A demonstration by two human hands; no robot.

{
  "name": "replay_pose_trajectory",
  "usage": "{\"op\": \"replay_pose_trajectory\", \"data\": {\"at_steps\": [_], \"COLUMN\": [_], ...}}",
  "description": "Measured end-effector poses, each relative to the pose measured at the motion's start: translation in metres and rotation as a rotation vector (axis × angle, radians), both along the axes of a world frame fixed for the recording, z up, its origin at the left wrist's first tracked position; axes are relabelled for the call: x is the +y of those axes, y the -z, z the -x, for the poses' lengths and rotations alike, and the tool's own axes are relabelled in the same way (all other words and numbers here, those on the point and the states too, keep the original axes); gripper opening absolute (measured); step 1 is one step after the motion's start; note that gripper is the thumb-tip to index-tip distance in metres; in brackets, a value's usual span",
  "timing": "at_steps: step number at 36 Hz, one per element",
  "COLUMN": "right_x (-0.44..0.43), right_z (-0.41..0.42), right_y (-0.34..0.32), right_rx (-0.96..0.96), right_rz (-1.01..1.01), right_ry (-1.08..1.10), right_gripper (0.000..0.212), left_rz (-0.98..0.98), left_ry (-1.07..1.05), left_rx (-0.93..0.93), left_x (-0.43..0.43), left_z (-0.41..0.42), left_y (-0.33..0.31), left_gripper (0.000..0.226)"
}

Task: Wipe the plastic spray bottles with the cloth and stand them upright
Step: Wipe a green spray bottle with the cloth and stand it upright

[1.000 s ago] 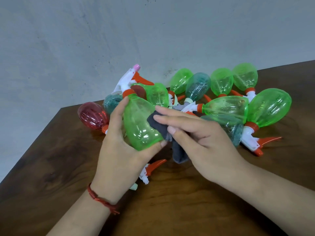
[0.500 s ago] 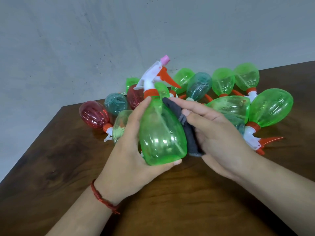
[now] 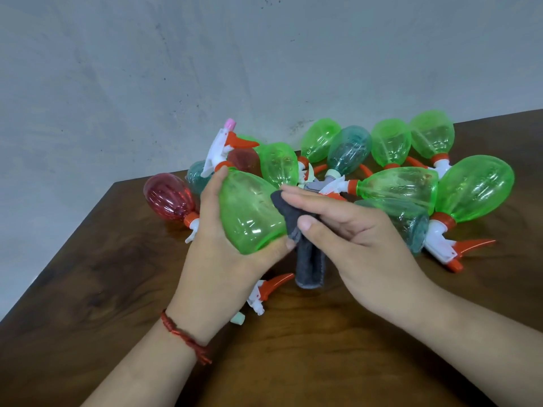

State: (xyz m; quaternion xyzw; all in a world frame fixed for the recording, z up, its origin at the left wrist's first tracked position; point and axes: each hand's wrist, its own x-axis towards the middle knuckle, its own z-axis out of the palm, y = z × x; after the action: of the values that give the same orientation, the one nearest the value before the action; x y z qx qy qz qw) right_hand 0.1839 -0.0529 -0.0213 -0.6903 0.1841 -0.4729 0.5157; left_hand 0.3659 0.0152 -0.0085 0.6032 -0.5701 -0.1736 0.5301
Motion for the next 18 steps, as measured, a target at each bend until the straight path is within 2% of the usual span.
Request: {"op": "replay_pose_trajectory", "data": {"at_steps": [2,5,8,12,18], "right_x": [-0.004,-0.011,-0.011,-0.004,-0.004], "right_z": [0.001,0.002,0.003,0.003,0.004], "right_y": [-0.002,-0.005,-0.005,-0.004,0.001], "right_rx": [-0.036,-0.102,-0.116,-0.072,-0.081], "right_rz": [-0.053,-0.134,-0.127,-0.022,0.134], "right_ry": [0.010,0.036,0.026,0.019,0.183], "right_gripper": [0.038,0.038,0.038,0.035,0.031], "left_rz": [-0.025,-0.006,0.008,0.001,0.048], "left_ry": [0.089,0.249,0.280,0.261,0.288], "left_rx": [0.099,0.353,0.522,0.571,0.764], "left_x": [0.001,0.003,0.003,0.000,0.002], "left_z": [-0.001,-0.004,-0.007,-0.012,-0.002], "left_y": [0.000,-0.005,-0.011,-0.013,-0.013], "left_gripper": [0.117,0.088,0.063,0.062,0.063]}}
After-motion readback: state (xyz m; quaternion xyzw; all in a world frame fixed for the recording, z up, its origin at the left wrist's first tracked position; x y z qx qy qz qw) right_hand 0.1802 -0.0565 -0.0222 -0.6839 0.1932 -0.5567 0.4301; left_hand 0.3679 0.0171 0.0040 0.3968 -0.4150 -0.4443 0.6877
